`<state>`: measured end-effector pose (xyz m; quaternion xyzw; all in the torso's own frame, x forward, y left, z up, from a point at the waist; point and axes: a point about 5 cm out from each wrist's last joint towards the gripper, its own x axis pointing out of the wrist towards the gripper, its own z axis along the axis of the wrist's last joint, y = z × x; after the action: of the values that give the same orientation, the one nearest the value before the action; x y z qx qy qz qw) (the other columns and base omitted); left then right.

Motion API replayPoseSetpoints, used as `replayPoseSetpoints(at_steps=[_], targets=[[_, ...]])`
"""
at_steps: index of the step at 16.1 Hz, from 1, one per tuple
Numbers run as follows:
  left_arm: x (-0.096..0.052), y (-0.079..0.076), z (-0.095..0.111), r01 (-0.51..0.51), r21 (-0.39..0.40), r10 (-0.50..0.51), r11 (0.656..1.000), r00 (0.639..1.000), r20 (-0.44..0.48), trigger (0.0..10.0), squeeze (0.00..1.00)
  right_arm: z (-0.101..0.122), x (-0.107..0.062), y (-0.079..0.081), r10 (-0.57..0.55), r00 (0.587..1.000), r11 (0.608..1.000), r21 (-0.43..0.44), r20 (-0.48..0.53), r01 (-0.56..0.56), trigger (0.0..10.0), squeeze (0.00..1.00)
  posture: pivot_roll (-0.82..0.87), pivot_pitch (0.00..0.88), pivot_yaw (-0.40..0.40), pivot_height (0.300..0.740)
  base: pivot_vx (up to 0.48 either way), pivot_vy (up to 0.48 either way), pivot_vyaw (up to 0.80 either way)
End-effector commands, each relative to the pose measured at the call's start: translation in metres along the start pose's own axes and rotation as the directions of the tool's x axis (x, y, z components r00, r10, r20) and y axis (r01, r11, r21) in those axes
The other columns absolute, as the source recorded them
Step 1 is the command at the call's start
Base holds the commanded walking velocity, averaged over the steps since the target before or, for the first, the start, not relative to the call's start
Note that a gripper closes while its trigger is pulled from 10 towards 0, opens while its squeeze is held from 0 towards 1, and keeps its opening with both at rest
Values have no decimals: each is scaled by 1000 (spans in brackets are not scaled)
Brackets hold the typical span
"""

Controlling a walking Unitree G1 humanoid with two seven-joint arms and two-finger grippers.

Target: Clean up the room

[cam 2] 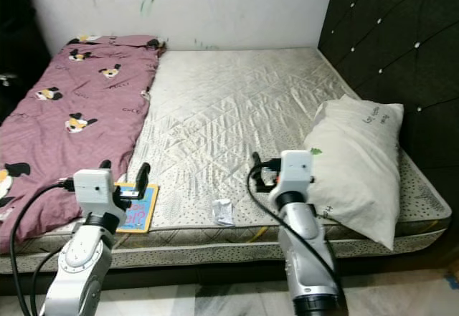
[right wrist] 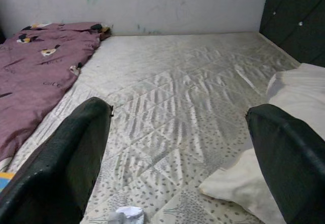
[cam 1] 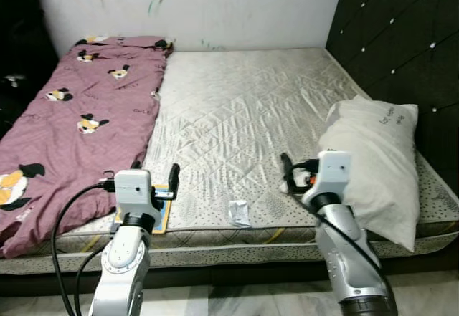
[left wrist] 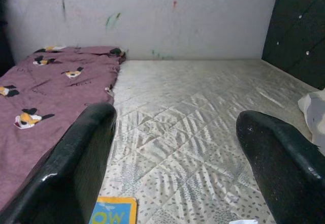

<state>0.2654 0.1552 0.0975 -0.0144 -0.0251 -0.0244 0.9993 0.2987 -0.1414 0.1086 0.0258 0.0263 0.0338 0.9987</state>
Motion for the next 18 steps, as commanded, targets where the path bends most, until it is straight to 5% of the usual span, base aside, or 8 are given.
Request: replayPoseSetpoints(at_steps=[1, 11, 18], targets=[[-1, 3, 3, -2, 4, 2, 1000, 1000, 17, 10000, 0, 4, 3, 1, 2, 1000, 1000, -7, 13, -2, 10000, 0, -3, 0, -32, 740, 0, 0, 0], [0, 1, 3, 12, 8, -12, 1000, 1000, 17, 10000, 0, 15, 4, 4, 21, 997, 1000, 11, 69, -22, 10000, 0, 1, 0, -30, 740, 281, 0, 0], [1, 0, 4, 18, 6, -18, 1000, 1000, 16, 10000, 0, 17, 4, 3, 9, 993, 984, -178, 117, 12, 10000, 0, -3, 0, -28, 740, 279, 0, 0]])
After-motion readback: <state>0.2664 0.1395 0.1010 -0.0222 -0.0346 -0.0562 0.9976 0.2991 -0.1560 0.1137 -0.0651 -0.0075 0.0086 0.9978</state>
